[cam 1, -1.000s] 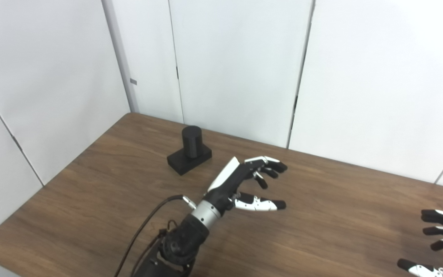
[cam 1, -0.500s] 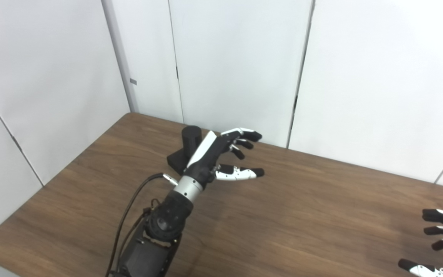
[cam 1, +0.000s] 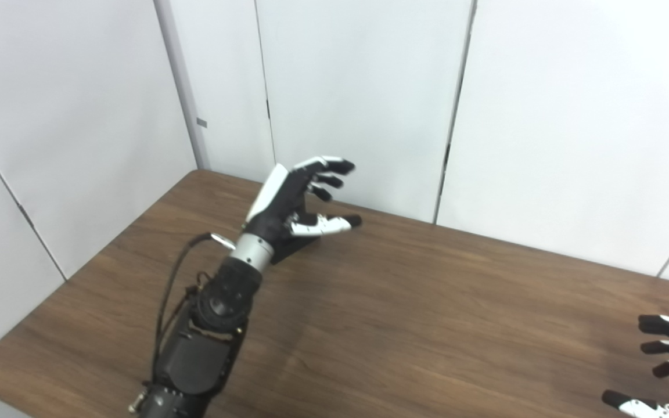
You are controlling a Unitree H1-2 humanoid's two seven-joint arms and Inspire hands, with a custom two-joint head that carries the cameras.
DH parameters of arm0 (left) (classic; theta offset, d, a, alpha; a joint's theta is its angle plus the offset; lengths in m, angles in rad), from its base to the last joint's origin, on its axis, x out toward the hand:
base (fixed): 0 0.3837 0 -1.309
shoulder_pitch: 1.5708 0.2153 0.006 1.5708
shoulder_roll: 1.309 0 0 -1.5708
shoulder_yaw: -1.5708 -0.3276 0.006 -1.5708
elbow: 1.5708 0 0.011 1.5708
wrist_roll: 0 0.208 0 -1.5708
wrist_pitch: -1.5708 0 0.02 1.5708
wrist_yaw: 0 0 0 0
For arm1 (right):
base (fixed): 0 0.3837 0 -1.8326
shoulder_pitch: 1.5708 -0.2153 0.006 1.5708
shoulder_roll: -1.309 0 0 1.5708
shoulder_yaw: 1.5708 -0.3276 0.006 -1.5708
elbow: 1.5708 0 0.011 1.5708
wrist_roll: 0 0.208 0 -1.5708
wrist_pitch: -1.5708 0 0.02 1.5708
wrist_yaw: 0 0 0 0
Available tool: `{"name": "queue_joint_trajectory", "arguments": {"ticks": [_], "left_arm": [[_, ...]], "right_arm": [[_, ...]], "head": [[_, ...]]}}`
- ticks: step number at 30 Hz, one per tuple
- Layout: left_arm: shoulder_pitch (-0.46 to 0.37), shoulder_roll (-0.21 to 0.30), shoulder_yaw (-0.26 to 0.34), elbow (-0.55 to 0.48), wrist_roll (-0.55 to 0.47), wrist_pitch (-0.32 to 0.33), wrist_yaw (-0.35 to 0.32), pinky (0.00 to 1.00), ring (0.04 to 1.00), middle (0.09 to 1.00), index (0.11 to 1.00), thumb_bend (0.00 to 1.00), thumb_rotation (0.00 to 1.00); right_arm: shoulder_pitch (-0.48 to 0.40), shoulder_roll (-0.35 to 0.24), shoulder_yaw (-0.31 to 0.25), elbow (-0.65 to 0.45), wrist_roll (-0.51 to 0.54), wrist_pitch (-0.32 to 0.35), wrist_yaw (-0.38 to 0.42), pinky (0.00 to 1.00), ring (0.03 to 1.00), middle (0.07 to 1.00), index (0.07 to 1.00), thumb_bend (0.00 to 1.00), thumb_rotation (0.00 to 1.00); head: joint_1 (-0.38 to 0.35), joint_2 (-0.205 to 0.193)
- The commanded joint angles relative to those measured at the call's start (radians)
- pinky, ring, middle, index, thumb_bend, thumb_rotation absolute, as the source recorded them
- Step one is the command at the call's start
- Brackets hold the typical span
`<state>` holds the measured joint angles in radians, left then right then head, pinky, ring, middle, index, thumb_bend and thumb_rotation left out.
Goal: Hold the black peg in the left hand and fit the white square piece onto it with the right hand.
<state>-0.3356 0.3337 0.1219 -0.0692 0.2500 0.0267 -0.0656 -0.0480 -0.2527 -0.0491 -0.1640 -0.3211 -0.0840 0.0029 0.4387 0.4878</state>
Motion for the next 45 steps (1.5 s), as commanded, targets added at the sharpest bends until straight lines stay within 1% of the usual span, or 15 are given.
{"name": "queue_joint_trajectory", "arguments": {"ticks": [1,5,9,11,14,18,21,24,25,28,31,34,36,41,45], "left_arm": [[-0.052,0.023,0.014,-0.004,0.007,-0.009,0.028,0.62,0.731,0.775,0.739,0.80,0.11],[-0.063,0.036,0.027,0.020,0.013,-0.007,0.048,0.68,0.789,0.811,0.749,0.80,0.11],[-0.072,0.059,0.035,0.057,0.038,-0.026,0.075,0.66,0.788,0.812,0.750,0.80,0.12],[-0.077,0.074,0.037,0.081,0.045,-0.038,0.085,0.67,0.800,0.814,0.754,0.80,0.12],[-0.079,0.094,0.032,0.110,0.062,-0.030,0.094,0.66,0.802,0.819,0.756,0.82,0.14],[-0.074,0.111,0.016,0.114,0.138,0.039,0.117,0.74,0.875,0.874,0.786,0.86,0.23],[-0.075,0.114,0.014,0.123,0.170,0.076,0.133,0.81,0.926,0.916,0.817,0.91,0.25],[-0.079,0.125,0.003,0.132,0.206,0.117,0.131,0.85,0.963,0.957,0.840,0.96,0.31],[-0.080,0.129,-0.001,0.135,0.217,0.129,0.131,0.89,0.984,0.975,0.848,0.98,0.31],[-0.084,0.141,-0.017,0.143,0.253,0.168,0.130,0.96,0.999,0.996,0.862,1.00,0.33],[-0.087,0.146,-0.026,0.154,0.270,0.194,0.132,0.99,1.000,1.000,0.866,1.00,0.34],[-0.090,0.153,-0.041,0.177,0.296,0.212,0.139,1.00,1.000,1.000,0.868,1.00,0.36],[-0.092,0.159,-0.062,0.191,0.339,0.235,0.149,0.97,1.000,1.000,0.868,1.00,0.38],[-0.096,0.182,-0.135,0.229,0.458,0.320,0.149,0.94,1.000,1.000,0.878,1.00,0.46],[-0.099,0.187,-0.169,0.247,0.495,0.374,0.131,0.94,1.000,1.000,0.888,1.00,0.53]], "right_arm": [[-0.022,-0.012,-0.012,-0.037,0.014,-0.022,-0.008,0.44,0.615,0.707,0.689,0.59,0.00],[-0.020,-0.016,-0.012,-0.044,0.008,-0.014,-0.006,0.45,0.624,0.712,0.696,0.59,0.00],[-0.019,-0.017,-0.012,-0.040,0.010,-0.025,-0.008,0.45,0.622,0.711,0.699,0.58,0.00],[-0.019,-0.015,-0.013,-0.041,0.012,-0.024,-0.009,0.45,0.617,0.709,0.696,0.59,0.00],[-0.020,-0.013,-0.011,-0.043,0.007,-0.019,-0.009,0.45,0.611,0.707,0.694,0.59,0.00],[-0.020,-0.012,-0.011,-0.046,0.005,-0.010,-0.006,0.44,0.607,0.709,0.700,0.58,0.00],[-0.020,-0.009,-0.011,-0.051,0.009,-0.003,-0.005,0.44,0.606,0.710,0.699,0.58,0.00],[-0.019,-0.006,-0.009,-0.052,0.011,0.001,-0.004,0.44,0.600,0.710,0.697,0.58,0.00],[-0.018,-0.004,-0.009,-0.056,0.010,0.007,-0.003,0.44,0.596,0.709,0.697,0.58,0.00],[-0.017,-0.003,-0.008,-0.057,0.012,0.009,-0.003,0.44,0.600,0.714,0.702,0.58,0.00],[-0.017,-0.005,-0.008,-0.058,0.009,0.009,-0.005,0.44,0.607,0.720,0.710,0.58,0.00],[-0.018,-0.003,-0.009,-0.062,0.012,0.012,-0.005,0.45,0.607,0.718,0.708,0.58,0.00],[-0.017,-0.002,-0.008,-0.064,0.012,0.016,-0.004,0.45,0.607,0.718,0.706,0.57,0.00],[-0.014,-0.002,-0.005,-0.082,0.006,0.036,-0.001,0.44,0.603,0.718,0.706,0.57,0.00],[-0.015,-0.005,-0.007,-0.078,0.010,0.028,-0.004,0.44,0.590,0.713,0.700,0.57,0.00]], "head": [[0.000,0.002],[-0.002,0.004],[-0.002,0.006],[-0.002,0.007],[-0.004,0.008],[-0.003,0.009],[-0.002,0.011],[-0.006,0.012],[-0.006,0.013],[-0.006,0.015],[-0.007,0.017],[-0.009,0.021],[-0.010,0.021],[-0.015,0.025],[-0.016,0.026]]}}
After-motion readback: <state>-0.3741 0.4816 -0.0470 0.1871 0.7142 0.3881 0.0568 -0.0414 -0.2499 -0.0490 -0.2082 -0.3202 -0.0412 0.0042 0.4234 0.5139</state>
